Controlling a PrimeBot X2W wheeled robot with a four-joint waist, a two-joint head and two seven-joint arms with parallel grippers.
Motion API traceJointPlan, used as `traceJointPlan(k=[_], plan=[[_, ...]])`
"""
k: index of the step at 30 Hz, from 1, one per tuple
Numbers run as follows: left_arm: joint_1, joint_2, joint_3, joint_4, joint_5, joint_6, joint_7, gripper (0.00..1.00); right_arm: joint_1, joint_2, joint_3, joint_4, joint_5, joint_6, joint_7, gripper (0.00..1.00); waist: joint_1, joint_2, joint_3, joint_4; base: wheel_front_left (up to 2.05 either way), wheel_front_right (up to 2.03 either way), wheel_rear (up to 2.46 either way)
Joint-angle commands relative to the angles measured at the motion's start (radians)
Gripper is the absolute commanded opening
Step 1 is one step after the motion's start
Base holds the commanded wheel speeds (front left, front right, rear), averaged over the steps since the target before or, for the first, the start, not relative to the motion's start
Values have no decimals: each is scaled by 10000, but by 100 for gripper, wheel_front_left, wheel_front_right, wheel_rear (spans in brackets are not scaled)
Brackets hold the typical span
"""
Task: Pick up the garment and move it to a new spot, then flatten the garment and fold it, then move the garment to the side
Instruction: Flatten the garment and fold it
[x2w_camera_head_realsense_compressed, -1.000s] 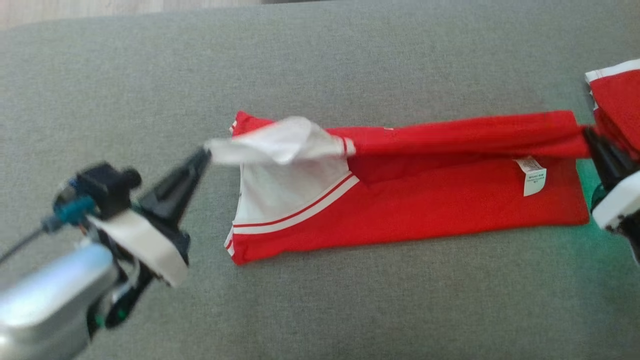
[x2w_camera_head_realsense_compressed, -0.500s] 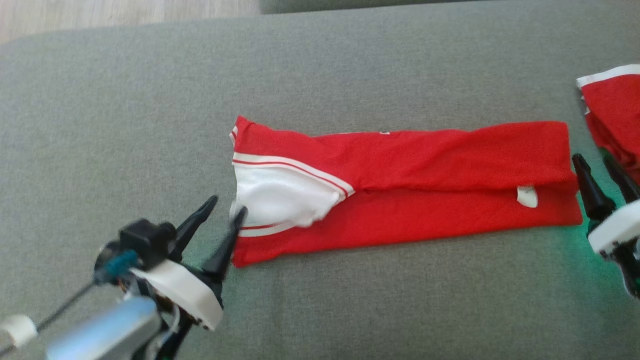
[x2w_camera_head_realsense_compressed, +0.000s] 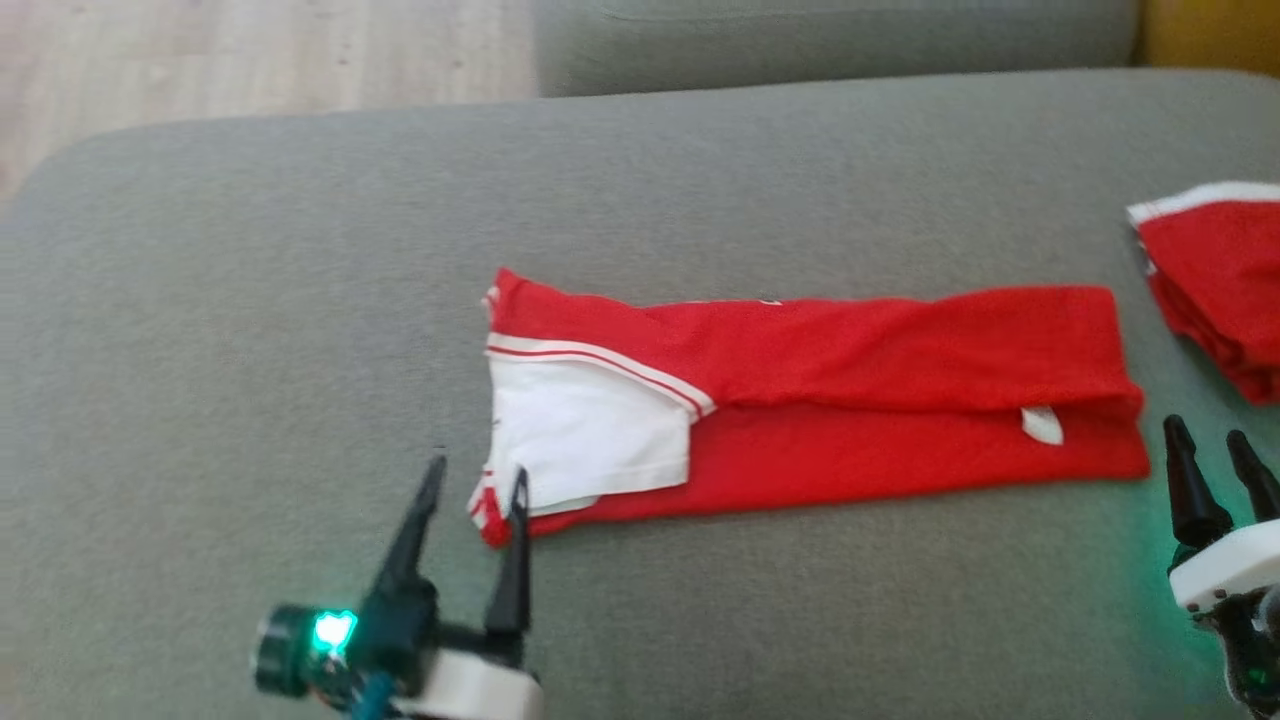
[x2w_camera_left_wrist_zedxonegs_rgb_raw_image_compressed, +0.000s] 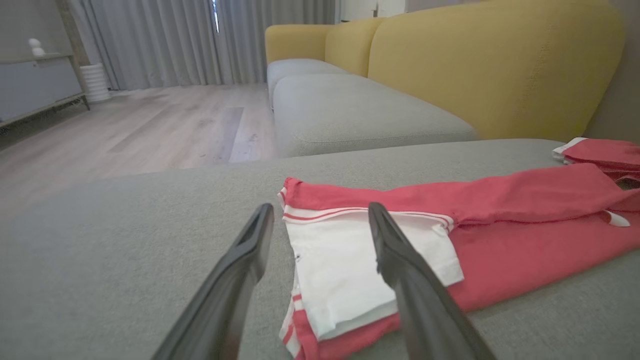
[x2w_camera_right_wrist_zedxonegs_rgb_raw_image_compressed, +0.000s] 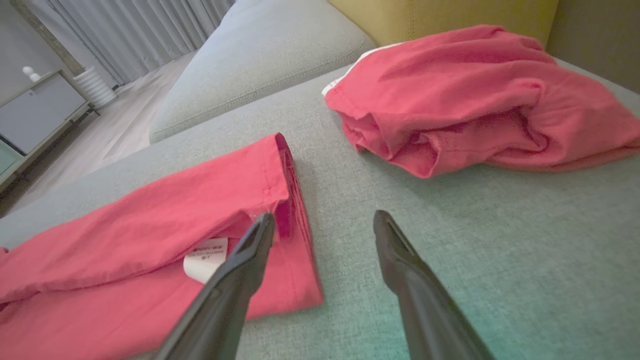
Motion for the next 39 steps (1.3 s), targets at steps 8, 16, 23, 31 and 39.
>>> traceJointPlan(k=[8,16,23,31,39], plan=[[787,-935,1038,-562,2203,-178,-107,100,-1191,54,-635,1558,-1231,65,327,100,1,-1,-188,1120,0,0,0],[1141,-1582,1648,-470,3079,-767,-108,100,-1759,527,-550,3580,-1976,65,1781,100,1,-1,-81,1515,0,0,0],[1452,-1906,2247,-336,3414,-1211,-108,100,-1607,537,-180,2810,-1526,65,2189,0,1,-1,-179,1095,0,0,0],[1592,-2182,2812,-300,3855,-1693,-108,100,-1842,-1310,-418,1813,-1242,65,2022,0,1,-1,-274,326,0,0,0],[1765,-2458,3151,-230,4077,-2032,-108,100,-1597,-1662,-907,-1950,1036,65,3326,0,1,-1,-353,-6,0,0,0]])
